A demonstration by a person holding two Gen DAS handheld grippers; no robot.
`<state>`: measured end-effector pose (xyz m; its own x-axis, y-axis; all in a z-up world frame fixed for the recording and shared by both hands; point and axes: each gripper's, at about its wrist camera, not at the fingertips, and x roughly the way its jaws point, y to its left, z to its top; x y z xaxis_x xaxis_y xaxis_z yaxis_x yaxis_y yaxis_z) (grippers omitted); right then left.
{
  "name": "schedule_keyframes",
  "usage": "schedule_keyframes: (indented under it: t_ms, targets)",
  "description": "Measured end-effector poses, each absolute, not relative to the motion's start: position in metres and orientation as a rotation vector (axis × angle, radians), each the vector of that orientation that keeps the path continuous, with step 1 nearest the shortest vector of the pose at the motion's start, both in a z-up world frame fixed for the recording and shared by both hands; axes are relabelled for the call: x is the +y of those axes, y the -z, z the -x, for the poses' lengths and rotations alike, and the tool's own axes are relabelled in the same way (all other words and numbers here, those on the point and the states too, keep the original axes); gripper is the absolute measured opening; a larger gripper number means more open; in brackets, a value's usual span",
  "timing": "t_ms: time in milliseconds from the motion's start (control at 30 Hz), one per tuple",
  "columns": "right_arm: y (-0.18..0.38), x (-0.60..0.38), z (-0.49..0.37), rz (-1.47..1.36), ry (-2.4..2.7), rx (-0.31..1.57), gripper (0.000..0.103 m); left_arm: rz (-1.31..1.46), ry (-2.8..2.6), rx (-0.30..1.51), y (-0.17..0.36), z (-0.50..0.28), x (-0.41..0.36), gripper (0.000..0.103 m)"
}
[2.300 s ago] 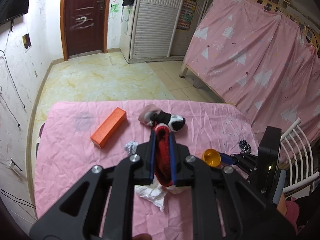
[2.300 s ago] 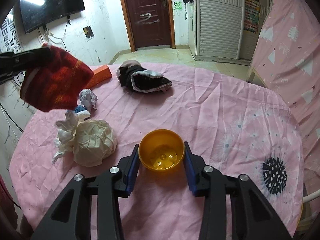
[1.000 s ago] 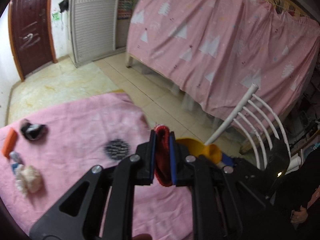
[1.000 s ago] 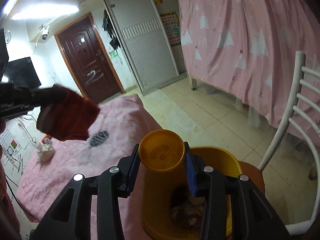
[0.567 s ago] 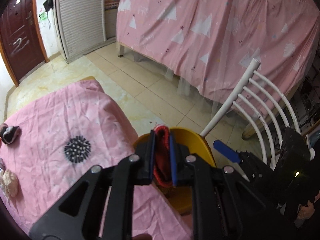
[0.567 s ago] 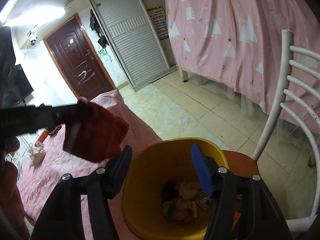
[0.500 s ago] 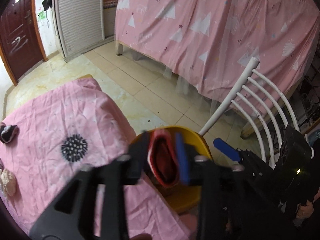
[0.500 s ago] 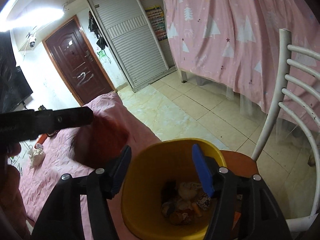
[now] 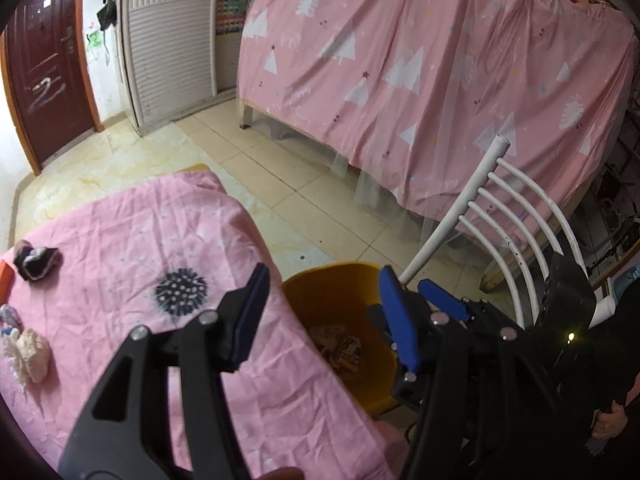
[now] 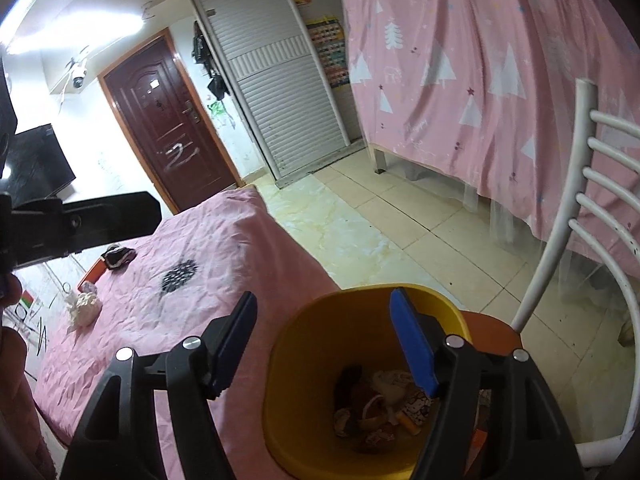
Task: Collect trash
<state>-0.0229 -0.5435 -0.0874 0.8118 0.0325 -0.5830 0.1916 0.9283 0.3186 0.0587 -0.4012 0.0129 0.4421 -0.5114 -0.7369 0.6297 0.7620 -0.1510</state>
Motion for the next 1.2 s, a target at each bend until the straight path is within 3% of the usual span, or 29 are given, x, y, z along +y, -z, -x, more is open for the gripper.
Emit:
schedule_keyframes:
  t_ms: [400, 1200]
  targets:
    - [0.063, -0.494, 0.017, -0.307, 0.014, 0.581, 0.073, -0.132, 0.562, 0.800, -0.030, -0.085, -0.318, 0.054]
    - [0.046, -0.325, -0.063, -0.083, -0.235, 0.688, 0.075, -0.071, 0.252, 0.802, -0.028, -0.165, -0.103, 0.055]
